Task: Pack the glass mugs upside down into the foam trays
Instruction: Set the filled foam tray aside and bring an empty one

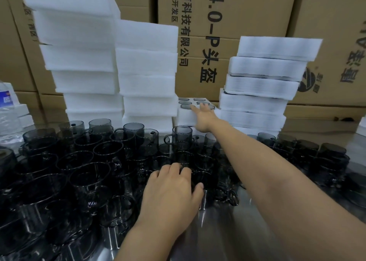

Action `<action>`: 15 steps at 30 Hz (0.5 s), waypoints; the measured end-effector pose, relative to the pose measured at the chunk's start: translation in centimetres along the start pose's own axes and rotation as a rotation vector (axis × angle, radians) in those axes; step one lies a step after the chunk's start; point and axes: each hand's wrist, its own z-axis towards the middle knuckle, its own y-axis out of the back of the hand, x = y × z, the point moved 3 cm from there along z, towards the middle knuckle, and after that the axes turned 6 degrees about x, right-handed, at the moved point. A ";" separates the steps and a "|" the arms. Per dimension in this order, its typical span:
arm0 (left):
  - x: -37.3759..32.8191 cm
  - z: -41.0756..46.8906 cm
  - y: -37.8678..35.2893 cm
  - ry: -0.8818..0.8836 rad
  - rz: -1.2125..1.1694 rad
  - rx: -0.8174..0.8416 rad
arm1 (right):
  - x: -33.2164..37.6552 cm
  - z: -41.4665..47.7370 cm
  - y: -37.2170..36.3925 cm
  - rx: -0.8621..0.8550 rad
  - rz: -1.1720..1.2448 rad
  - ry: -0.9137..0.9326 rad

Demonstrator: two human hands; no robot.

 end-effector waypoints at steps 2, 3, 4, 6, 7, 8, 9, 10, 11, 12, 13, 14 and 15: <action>0.0 0.0 0.1 -0.001 -0.010 0.006 | 0.1 -2.1 1.4 0.027 0.167 0.034; -0.1 0.0 0.1 -0.005 -0.013 0.010 | -0.2 -3.5 2.3 -0.009 0.250 0.044; -0.2 0.0 0.2 -0.008 -0.017 0.011 | -0.4 -5.1 3.0 -0.072 0.328 0.052; -0.2 0.1 0.3 -0.005 -0.032 0.017 | -1.2 -8.4 4.6 -0.204 0.469 0.071; -0.2 0.1 0.4 -0.001 -0.042 0.023 | -1.6 -10.0 5.4 -0.255 0.528 0.083; -0.2 0.1 0.4 0.000 -0.048 0.025 | -1.9 -11.7 6.2 -0.288 0.572 0.096; -0.3 0.1 0.5 0.002 -0.048 0.026 | -2.0 -13.3 7.0 -0.303 0.599 0.116; -0.3 0.1 0.5 0.002 -0.050 0.024 | -2.0 -14.8 7.7 -0.296 0.618 0.136; -0.2 0.0 0.6 0.001 -0.056 0.022 | -1.9 -16.2 8.2 -0.272 0.631 0.154; -0.2 0.0 0.6 0.004 -0.067 0.023 | -1.8 -17.6 8.6 -0.246 0.632 0.172; -0.1 0.1 0.6 0.010 -0.084 0.028 | -1.8 -18.7 8.9 -0.226 0.620 0.192; -0.1 0.1 0.7 0.019 -0.100 0.035 | -1.5 -19.6 9.2 -0.218 0.610 0.214; -0.1 0.1 0.7 0.025 -0.108 0.040 | -1.2 -20.1 9.6 -0.227 0.590 0.237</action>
